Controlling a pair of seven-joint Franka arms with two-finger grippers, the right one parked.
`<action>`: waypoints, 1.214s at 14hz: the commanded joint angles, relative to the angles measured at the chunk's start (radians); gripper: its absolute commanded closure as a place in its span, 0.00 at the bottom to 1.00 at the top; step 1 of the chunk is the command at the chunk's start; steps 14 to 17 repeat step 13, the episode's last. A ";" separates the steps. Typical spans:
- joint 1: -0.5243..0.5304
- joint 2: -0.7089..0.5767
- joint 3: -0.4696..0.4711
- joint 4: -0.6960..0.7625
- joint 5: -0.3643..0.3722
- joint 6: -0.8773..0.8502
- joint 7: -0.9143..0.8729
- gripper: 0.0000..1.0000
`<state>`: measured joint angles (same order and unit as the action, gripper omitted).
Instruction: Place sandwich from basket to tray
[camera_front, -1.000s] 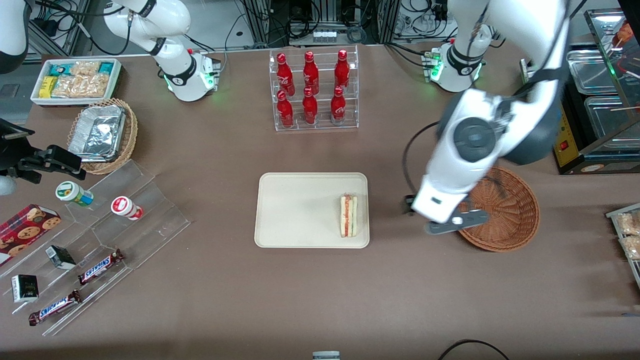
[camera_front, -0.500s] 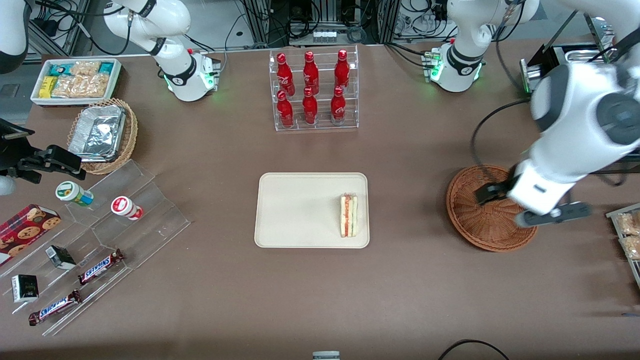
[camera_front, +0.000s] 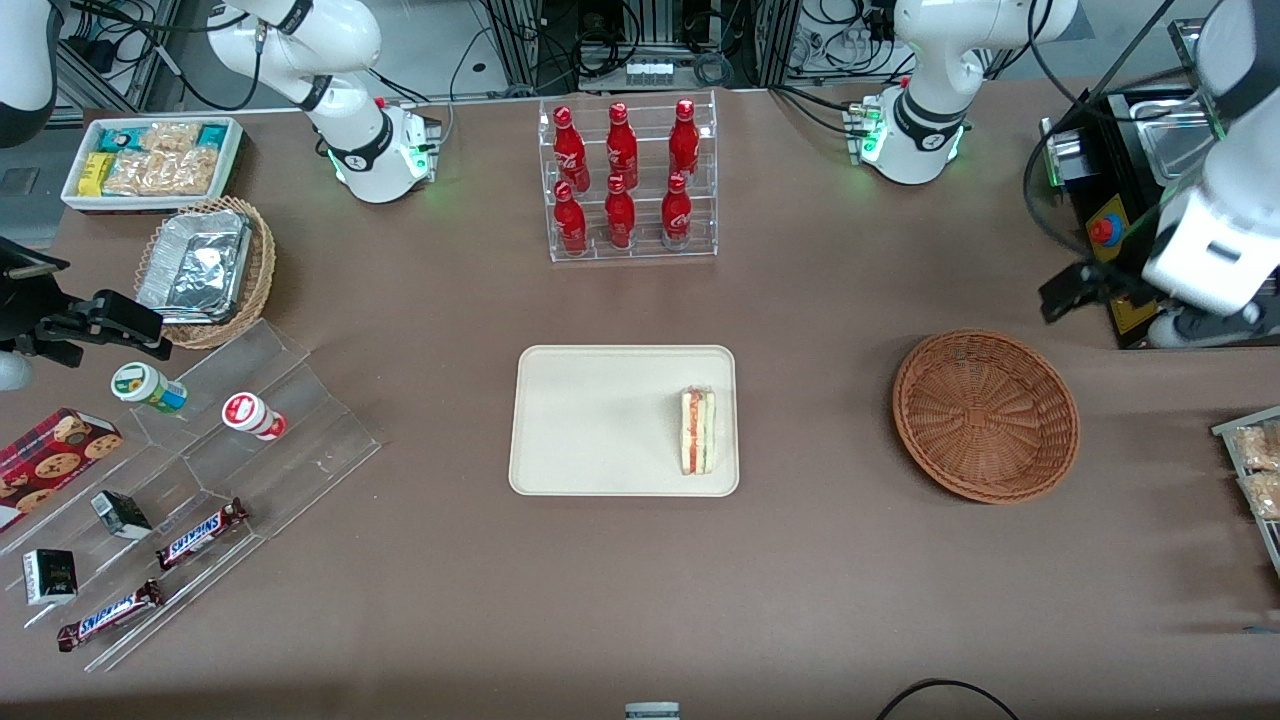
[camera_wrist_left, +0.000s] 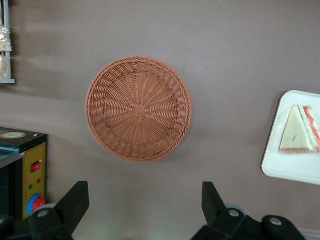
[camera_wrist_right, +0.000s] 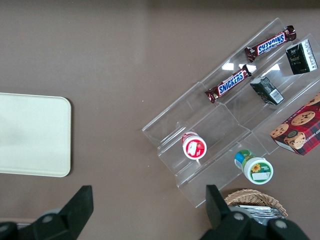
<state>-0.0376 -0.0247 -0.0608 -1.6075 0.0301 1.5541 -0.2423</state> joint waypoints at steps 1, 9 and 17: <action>0.016 -0.060 -0.014 -0.002 -0.012 -0.032 0.021 0.00; -0.007 -0.040 -0.014 0.093 -0.012 -0.134 -0.026 0.00; -0.008 -0.027 -0.014 0.093 -0.015 -0.157 -0.017 0.00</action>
